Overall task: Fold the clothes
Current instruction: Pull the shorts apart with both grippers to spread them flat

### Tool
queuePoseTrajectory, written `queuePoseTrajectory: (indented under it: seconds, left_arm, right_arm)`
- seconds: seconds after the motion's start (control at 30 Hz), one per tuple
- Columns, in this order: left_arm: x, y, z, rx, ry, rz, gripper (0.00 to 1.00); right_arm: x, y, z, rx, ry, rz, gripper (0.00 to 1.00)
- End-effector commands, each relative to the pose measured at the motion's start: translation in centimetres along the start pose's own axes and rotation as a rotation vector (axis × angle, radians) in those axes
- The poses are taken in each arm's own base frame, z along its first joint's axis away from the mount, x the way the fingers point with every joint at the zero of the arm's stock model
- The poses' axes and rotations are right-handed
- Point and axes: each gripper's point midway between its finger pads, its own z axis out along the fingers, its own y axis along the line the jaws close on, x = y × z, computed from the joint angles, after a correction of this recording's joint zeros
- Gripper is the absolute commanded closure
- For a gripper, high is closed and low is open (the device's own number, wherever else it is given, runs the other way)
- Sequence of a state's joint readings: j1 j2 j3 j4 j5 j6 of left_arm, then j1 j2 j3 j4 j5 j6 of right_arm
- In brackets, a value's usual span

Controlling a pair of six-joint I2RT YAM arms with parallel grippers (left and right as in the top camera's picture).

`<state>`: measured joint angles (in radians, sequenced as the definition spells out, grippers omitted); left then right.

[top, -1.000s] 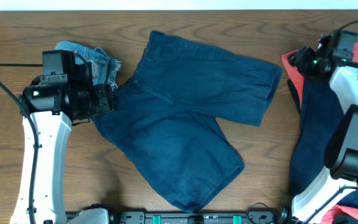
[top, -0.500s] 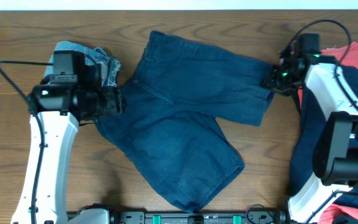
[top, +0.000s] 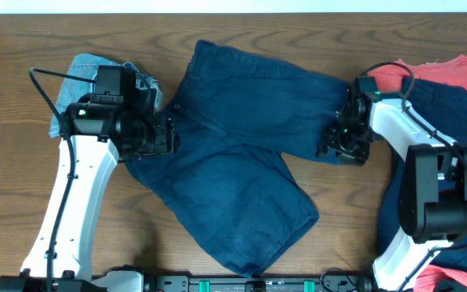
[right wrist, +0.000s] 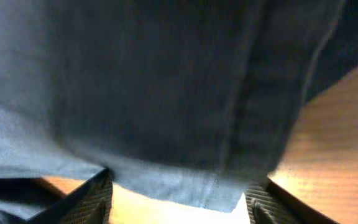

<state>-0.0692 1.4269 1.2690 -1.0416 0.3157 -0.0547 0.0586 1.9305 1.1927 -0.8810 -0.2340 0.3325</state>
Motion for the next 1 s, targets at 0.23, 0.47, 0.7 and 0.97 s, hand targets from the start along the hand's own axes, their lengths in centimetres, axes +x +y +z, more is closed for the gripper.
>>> queuePoseTrajectory:
  seconds: [0.23, 0.47, 0.7, 0.97]
  left_arm:
    - [0.1, 0.7, 0.3, -0.041, 0.007, 0.016, 0.34]
    - [-0.1, 1.6, 0.2, -0.092, -0.002, 0.017, 0.34]
    - [0.0, 1.9, 1.2, -0.095, 0.029, 0.010, 0.34]
    - [0.8, 2.9, 4.9, -0.107, 0.163, -0.019, 0.35]
  right_arm:
    - [-0.8, -0.8, -1.6, 0.009, -0.010, -0.022, 0.99]
    - [-3.9, -0.3, -8.7, -0.055, -0.165, -0.028, 0.99]
    - [-5.5, 1.8, -11.1, -0.184, -0.267, -0.059, 0.99]
    - [-7.1, 2.7, -11.7, -0.221, -0.336, -0.082, 0.99]
